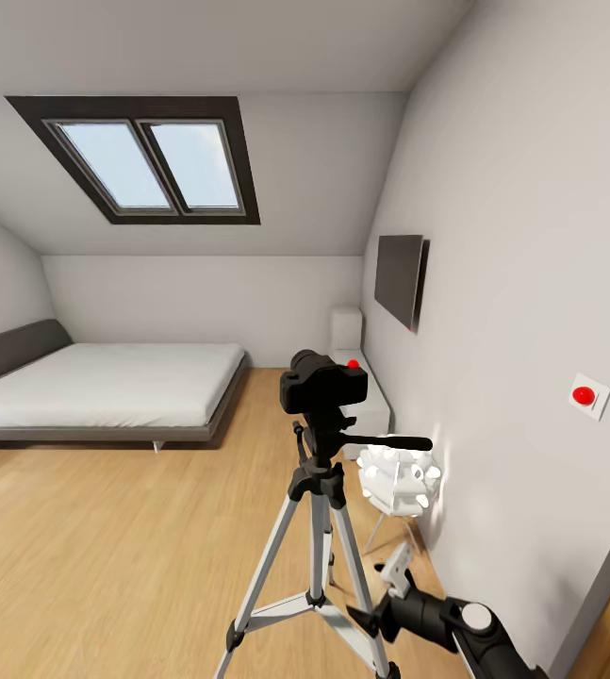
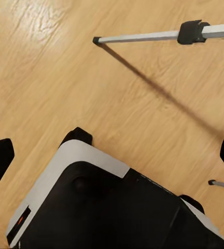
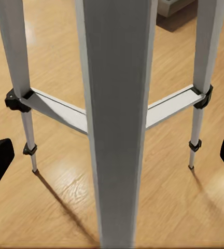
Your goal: Attach the digital camera to the camera tripod in the bedroom.
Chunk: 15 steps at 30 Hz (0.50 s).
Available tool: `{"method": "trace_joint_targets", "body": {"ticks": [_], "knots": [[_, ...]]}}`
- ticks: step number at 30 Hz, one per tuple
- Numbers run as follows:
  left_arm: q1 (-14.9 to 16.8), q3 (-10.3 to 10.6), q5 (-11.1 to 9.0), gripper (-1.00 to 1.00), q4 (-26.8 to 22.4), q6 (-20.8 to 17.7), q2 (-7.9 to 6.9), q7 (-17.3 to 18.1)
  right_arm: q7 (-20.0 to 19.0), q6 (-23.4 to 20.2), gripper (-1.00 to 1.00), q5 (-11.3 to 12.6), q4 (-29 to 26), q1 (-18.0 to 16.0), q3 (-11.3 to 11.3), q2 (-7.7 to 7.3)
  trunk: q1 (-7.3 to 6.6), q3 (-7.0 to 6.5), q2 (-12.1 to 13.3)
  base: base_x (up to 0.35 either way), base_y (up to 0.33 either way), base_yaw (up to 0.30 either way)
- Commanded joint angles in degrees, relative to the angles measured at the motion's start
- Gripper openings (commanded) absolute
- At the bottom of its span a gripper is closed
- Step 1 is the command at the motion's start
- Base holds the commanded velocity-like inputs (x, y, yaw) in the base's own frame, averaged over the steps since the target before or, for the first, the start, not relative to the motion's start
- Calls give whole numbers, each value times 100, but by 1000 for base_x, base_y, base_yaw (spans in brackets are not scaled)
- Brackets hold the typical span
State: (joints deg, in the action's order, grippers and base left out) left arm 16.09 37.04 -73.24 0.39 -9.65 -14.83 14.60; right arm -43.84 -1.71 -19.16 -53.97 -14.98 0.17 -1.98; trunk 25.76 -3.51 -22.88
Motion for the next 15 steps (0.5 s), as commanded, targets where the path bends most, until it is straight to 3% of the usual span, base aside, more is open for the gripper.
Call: {"method": "trace_joint_targets", "body": {"ticks": [1,15], "knots": [[-23,39,-61,100,4,-26,17,19,-14,-15,100,-49,-4,4,1,-2,2,2,-4,0,0,0],[-268,56,-51,100,4,-21,208,9,5,-12,100,-240,10,83,-11,-21,2,2,-4,0,0,0]]}}
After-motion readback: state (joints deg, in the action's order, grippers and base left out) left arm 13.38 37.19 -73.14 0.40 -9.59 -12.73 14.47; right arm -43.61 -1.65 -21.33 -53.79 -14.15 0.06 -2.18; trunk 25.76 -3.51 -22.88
